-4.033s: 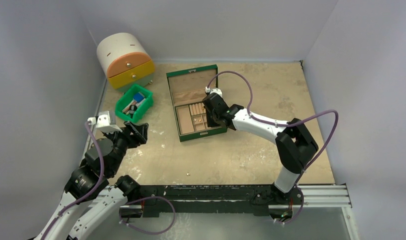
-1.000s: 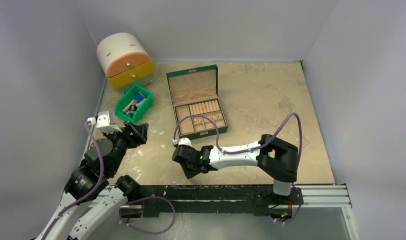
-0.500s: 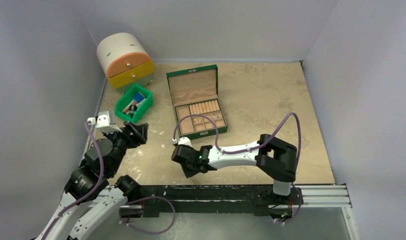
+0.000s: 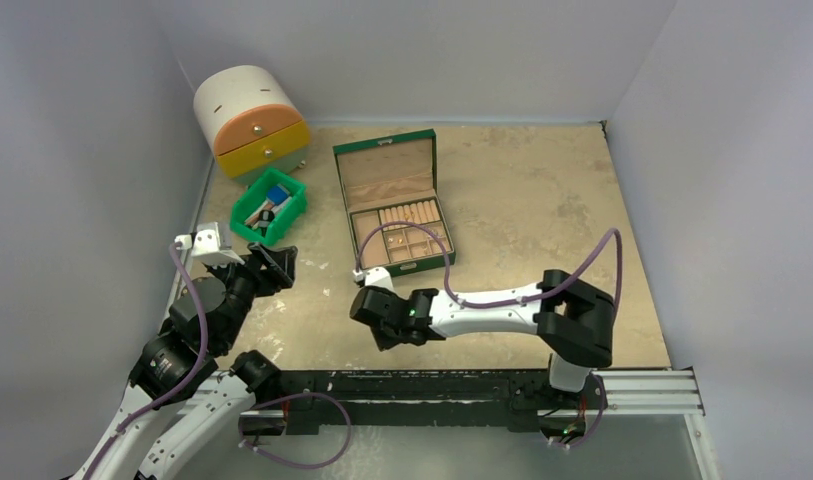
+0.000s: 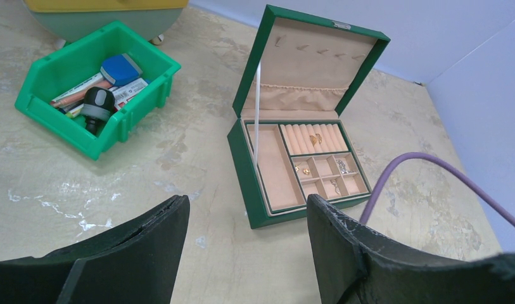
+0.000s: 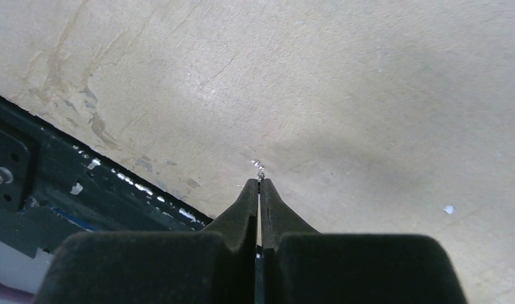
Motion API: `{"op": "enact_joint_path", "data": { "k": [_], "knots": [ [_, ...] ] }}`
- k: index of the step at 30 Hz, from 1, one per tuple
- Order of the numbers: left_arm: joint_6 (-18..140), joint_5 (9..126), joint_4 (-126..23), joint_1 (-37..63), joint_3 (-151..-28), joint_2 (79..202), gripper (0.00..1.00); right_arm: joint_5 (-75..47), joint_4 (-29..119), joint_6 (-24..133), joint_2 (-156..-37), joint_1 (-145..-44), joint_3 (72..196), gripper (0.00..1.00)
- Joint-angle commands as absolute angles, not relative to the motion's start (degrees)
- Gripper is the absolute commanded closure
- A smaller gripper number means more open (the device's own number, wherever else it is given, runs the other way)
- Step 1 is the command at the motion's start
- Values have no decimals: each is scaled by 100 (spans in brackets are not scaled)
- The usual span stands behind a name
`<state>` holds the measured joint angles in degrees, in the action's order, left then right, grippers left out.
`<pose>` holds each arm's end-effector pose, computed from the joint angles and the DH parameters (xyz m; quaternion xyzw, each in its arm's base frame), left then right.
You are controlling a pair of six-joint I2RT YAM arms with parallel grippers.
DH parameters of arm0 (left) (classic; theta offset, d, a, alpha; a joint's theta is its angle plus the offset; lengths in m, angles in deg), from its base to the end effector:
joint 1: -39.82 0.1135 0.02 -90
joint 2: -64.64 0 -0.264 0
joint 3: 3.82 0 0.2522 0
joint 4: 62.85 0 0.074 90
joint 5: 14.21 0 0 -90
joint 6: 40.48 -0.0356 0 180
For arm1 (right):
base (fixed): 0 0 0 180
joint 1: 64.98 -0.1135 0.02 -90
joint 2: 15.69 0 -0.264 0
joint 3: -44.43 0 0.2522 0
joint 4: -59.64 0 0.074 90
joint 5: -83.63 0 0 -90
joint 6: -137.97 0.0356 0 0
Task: Organize the mixed jewelry
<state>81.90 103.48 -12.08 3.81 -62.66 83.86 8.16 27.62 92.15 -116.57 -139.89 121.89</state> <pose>0.0651 -0.0269 0.3408 -0.1281 0.7545 -0.1937 0.6139 0.1031 0.3479 0.1832 -0.2148 0.9233 0.1928 0.2534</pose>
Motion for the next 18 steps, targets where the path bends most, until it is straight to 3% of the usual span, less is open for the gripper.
{"op": "enact_joint_path", "data": {
  "k": [1,12,18],
  "knots": [
    [8235,10330,-1455,416,-6235,8397,32,1263,2534,9319,-11128,-13861,12128,100],
    [8231,10321,-1455,422,-6232,8388,32,1611,2525,8545,-10085,-12728,12081,100],
    [8230,10322,-1455,431,-6236,8399,32,1651,2551,8013,-10153,-12046,12400,100]
  ]
}}
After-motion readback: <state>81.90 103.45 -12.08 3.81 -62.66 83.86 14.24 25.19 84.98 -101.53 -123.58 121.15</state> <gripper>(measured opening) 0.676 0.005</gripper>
